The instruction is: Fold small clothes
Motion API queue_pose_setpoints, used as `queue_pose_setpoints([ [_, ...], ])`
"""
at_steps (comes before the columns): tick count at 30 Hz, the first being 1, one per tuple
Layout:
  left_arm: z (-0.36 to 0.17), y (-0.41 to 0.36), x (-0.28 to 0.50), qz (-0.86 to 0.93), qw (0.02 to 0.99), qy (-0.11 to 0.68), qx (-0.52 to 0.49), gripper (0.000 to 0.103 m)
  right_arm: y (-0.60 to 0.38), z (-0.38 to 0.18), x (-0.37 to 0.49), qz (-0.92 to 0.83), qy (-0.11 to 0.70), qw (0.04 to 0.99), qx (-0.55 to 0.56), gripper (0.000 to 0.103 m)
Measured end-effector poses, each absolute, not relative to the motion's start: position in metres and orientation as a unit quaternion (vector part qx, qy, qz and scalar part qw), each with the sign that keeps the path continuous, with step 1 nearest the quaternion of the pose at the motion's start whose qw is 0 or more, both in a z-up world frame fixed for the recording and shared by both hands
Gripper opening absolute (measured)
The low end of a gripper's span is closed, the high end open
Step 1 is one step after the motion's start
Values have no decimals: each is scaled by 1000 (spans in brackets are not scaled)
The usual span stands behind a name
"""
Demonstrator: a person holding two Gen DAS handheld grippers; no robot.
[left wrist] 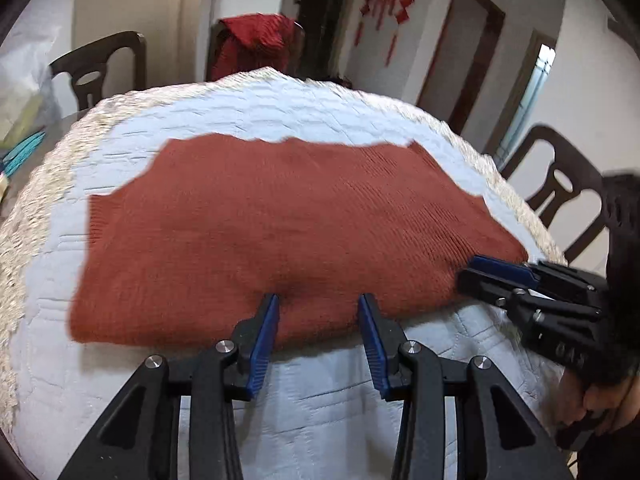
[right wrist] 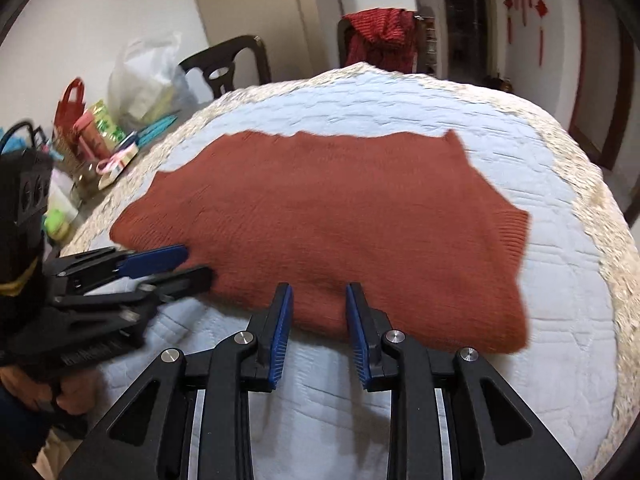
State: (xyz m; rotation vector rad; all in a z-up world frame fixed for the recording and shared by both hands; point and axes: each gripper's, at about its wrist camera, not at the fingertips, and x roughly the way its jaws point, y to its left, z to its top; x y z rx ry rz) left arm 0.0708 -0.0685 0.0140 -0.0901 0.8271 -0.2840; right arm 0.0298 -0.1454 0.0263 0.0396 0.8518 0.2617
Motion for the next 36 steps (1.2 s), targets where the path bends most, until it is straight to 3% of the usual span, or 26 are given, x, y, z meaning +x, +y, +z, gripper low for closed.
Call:
queue_pose_setpoints([
  [7,12,0,71,-55,915,391,-85,43,-186,29,24,91,413,904,59,27],
  [9,5,11,72,-61,909,399,-105,38,-192,27,23,89,415,903,70,27],
  [17,2,21,68,-76,902,400,-141,37,-219,21,16,81,421,897,112,20],
  [23,24,14,72,-77,918,370,-124,37,-210,44,18,94,392,910,95,20],
  [28,4,22,81,-62,910,389,-126,32,-224,23,39,70,416,898,125,17],
  [36,23,20,83,-73,918,368,-126,32,-229,35,36,83,397,902,147,13],
])
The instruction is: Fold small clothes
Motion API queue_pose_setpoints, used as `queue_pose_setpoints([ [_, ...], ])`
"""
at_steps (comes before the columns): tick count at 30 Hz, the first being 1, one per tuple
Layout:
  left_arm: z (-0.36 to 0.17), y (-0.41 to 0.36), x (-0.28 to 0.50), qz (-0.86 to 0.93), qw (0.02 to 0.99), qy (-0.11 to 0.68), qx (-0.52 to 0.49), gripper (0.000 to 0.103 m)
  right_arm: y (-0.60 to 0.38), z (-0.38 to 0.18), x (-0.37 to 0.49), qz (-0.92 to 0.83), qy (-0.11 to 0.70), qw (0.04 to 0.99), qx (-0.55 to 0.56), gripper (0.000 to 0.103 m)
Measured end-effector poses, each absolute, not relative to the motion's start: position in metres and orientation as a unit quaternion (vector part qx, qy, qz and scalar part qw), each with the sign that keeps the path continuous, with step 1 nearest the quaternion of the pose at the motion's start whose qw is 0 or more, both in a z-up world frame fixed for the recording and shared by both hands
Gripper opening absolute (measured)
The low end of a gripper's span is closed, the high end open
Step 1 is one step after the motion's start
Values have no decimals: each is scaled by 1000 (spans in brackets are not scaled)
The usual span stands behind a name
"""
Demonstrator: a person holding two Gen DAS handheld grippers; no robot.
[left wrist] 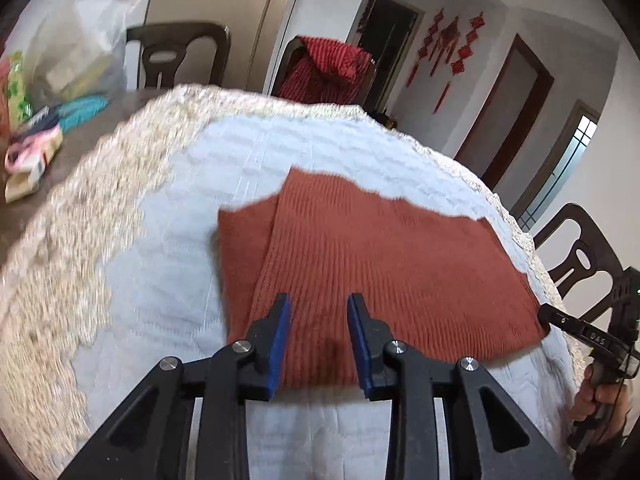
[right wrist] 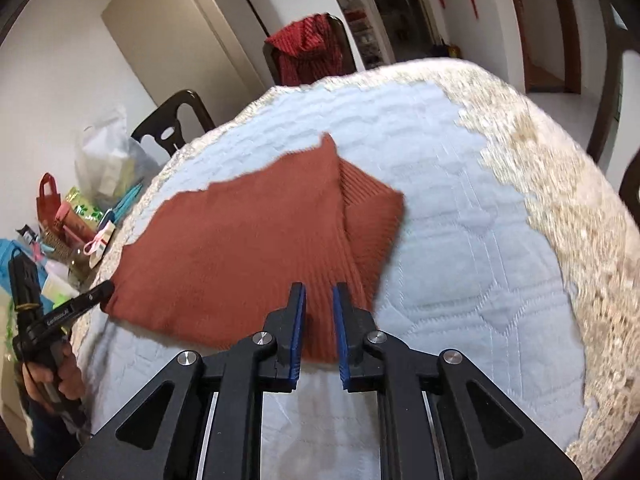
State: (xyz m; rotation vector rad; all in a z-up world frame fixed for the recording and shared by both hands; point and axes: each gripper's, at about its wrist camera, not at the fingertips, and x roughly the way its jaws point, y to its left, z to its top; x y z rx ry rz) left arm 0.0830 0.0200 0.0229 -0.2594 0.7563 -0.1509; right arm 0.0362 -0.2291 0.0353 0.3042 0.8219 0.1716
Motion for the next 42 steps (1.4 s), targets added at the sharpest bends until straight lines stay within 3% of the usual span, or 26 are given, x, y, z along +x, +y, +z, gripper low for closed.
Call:
queue_pose_setpoints([
  [13,7,27,101,-66,911,382,-138,32,-238,22,57,77,406,895,171,9],
  [25,19,41,61,-29,914,383,-132,33,-244,39,18,75,405,895,174,12],
  [32,12,36,41,-36,906,394,-151,39,-241,26,3,85,426,878,200,14],
  [37,0,33,38,-48,894,411,-173,40,-239,15,-2,98,436,867,222,20],
  [42,-2,31,40,-47,894,408,-177,45,-240,15,-1,117,430,860,248,38],
])
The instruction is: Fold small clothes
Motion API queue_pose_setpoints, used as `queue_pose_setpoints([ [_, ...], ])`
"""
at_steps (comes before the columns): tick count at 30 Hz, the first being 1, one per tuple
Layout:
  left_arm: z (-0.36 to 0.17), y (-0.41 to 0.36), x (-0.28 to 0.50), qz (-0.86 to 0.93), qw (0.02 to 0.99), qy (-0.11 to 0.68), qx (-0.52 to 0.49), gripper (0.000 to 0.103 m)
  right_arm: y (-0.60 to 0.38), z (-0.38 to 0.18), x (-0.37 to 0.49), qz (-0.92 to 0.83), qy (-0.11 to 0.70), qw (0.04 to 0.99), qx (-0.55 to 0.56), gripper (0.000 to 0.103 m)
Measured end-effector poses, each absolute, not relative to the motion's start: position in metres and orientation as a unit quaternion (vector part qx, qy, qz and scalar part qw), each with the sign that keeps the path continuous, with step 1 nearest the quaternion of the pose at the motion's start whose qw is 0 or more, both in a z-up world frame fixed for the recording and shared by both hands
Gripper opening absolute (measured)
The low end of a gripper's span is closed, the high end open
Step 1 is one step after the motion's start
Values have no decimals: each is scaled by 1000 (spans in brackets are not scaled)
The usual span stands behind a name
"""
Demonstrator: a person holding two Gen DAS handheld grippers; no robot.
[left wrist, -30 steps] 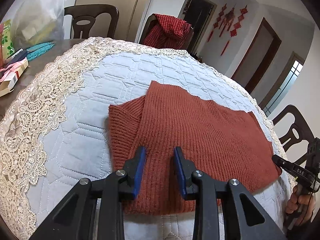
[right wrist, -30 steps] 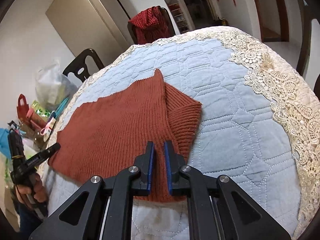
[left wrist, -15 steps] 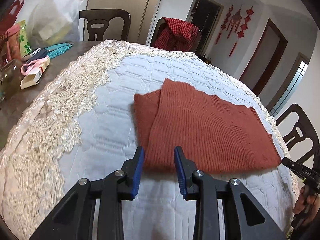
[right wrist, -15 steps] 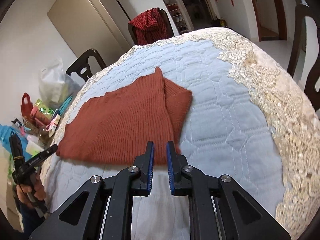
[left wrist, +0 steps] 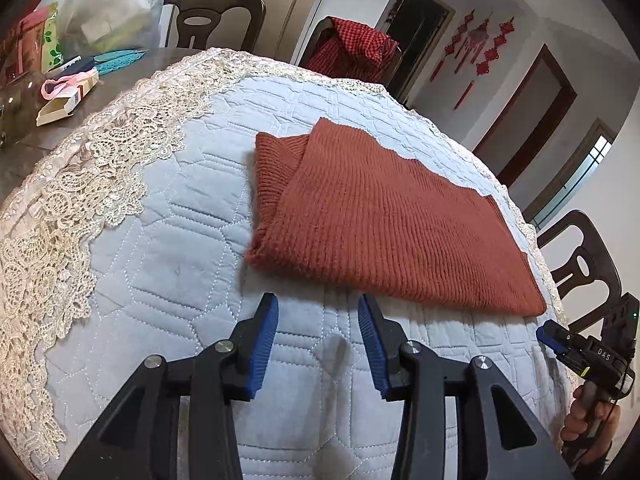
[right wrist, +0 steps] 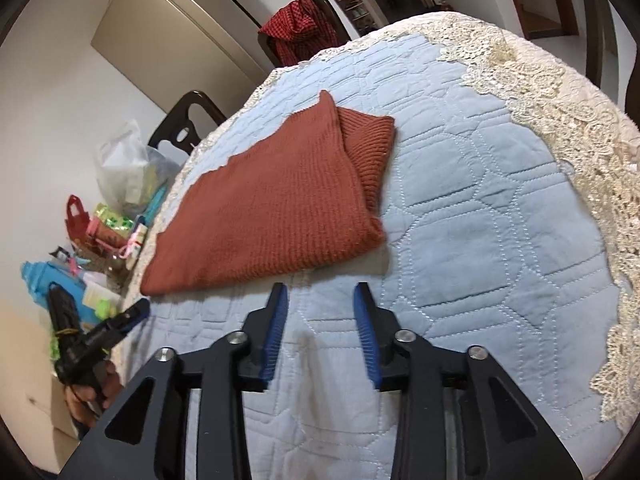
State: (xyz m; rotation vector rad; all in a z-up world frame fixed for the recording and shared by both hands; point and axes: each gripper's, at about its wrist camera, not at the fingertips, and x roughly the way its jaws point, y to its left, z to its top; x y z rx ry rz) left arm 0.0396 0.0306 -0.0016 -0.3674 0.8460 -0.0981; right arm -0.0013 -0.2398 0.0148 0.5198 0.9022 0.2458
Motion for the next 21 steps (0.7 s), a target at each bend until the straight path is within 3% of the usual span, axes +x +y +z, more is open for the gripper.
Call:
queue_pose_setpoints([
  [10,-2,32,50,-44,895,402,-188,50,-244,12,8,122,425,854,275,39],
  [21,-9,52,59,-46,886,379,-264,51,-247,7,25,122,416,845,313,39],
])
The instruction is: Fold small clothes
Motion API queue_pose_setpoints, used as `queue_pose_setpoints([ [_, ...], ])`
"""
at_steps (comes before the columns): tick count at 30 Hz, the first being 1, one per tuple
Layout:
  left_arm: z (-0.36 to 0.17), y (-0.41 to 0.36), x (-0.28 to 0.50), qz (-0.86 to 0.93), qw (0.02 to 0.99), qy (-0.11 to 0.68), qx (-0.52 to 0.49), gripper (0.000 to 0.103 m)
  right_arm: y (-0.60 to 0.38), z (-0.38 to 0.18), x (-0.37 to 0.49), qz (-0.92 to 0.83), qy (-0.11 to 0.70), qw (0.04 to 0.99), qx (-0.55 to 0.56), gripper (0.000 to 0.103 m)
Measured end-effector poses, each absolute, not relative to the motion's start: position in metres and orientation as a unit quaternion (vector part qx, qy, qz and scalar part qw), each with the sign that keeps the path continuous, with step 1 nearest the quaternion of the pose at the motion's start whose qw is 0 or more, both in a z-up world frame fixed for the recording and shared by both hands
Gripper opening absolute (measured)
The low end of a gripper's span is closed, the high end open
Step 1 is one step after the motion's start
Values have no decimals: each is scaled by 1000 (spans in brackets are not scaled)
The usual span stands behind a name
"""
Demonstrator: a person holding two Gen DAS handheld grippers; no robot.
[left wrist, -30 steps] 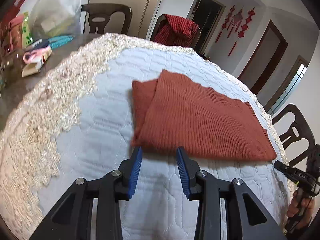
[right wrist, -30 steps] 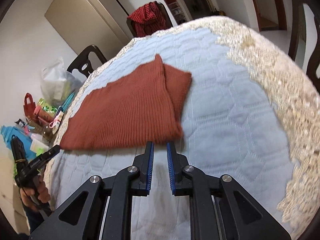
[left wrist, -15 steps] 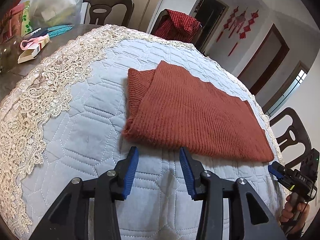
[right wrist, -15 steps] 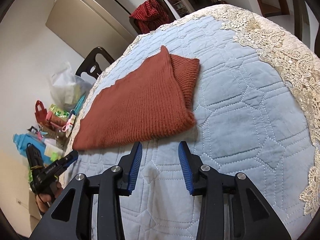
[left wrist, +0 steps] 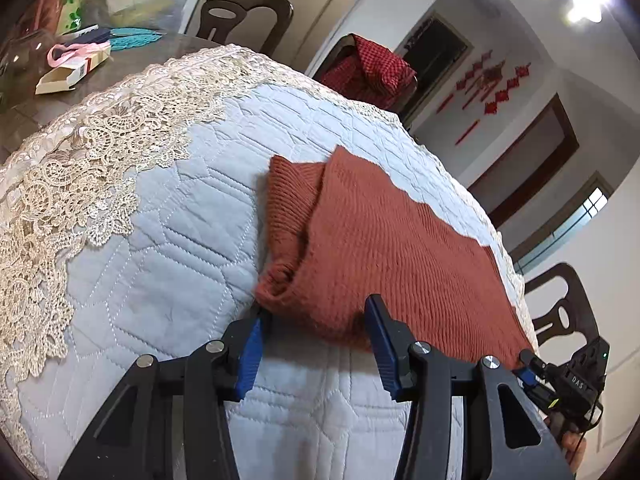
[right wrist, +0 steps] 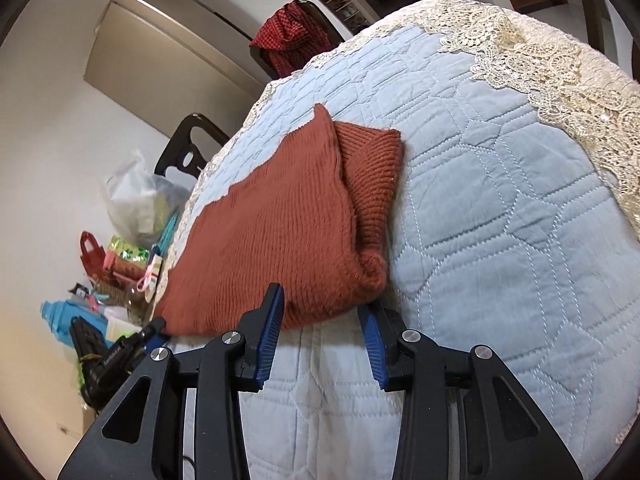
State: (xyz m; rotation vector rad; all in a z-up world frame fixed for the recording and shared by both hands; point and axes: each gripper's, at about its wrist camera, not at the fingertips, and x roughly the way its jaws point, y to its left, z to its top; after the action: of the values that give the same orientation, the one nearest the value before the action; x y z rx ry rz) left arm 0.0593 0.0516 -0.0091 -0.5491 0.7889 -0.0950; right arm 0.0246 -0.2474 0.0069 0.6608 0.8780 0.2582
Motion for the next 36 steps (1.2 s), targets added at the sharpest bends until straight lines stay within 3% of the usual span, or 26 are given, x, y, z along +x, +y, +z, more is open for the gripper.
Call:
queue_pose_setpoints([
  [7,-11,56,61,-39,885,369,-282,49,-248,6,29,117,403,846,329,39],
  [10,-11,57,66,-31,885,372,-279,37,-248,6,32,113,400,846,334,38],
  [12,-12,59,69,-29,883,375,-282,27,-249,6,35,108,400,845,336,30],
  [15,-11,59,73,-30,883,378,-277,21,-252,2,39,105,403,841,346,17],
  [26,11,59,39,-63,888,372,-263,18,-258,20,11,122,390,839,360,13],
  [36,-5,59,-12,-75,873,401,-267,18,-267,16,-46,114,419,827,356,14],
])
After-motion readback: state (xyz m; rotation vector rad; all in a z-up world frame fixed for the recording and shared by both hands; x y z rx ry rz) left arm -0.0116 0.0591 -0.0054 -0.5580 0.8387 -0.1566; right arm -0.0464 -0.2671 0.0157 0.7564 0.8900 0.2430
